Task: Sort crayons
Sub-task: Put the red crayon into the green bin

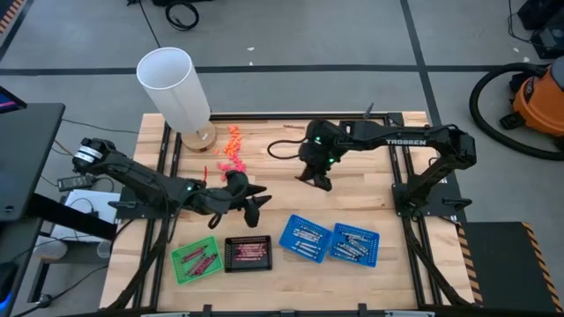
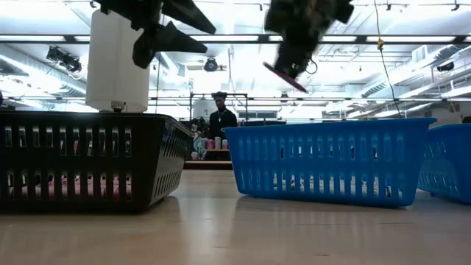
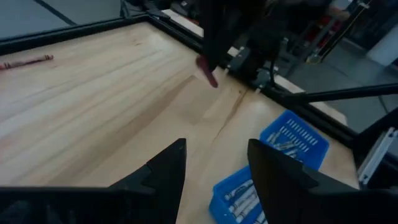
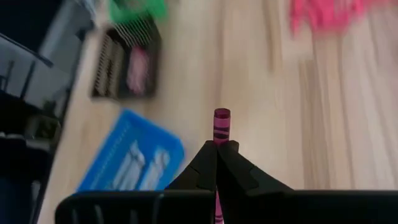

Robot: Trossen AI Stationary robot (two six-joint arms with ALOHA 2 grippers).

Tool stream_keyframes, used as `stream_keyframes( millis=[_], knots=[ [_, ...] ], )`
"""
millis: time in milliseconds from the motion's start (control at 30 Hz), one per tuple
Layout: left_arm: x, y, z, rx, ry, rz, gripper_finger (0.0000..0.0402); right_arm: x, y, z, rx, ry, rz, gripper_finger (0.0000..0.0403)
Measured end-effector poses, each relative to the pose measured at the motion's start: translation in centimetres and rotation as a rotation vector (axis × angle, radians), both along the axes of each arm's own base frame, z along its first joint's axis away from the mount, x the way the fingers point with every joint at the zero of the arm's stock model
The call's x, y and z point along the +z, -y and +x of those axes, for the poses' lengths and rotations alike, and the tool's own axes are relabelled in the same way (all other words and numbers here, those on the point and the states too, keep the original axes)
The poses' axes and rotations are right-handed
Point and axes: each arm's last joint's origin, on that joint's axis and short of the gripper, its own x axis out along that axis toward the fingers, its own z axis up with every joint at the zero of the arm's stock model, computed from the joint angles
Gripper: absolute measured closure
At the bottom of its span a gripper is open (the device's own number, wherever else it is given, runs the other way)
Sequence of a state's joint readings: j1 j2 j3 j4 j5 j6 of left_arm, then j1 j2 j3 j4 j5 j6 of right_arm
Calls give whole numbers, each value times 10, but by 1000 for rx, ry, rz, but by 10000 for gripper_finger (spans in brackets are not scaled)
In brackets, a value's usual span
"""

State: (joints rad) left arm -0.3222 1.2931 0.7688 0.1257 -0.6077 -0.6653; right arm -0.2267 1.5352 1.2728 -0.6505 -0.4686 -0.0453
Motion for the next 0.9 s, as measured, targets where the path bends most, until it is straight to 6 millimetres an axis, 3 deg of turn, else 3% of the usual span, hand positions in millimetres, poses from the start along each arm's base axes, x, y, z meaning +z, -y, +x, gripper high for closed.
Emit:
stream_keyframes(
  millis=[200, 400, 600, 900],
  knots=[
    [11, -2, 17, -10, 4, 94, 218, 25, -23, 21, 58, 253, -70, 395],
    [4, -12, 28, 33, -24, 113, 202, 37, -37, 30, 35, 383, -80, 395],
    [9, -14, 30, -3, 8, 160, 183, 40, -44, 33, 12, 404, -83, 395],
    [16, -14, 33, -60, 58, 198, 192, 42, -47, 34, 6, 429, -98, 394]
  ],
)
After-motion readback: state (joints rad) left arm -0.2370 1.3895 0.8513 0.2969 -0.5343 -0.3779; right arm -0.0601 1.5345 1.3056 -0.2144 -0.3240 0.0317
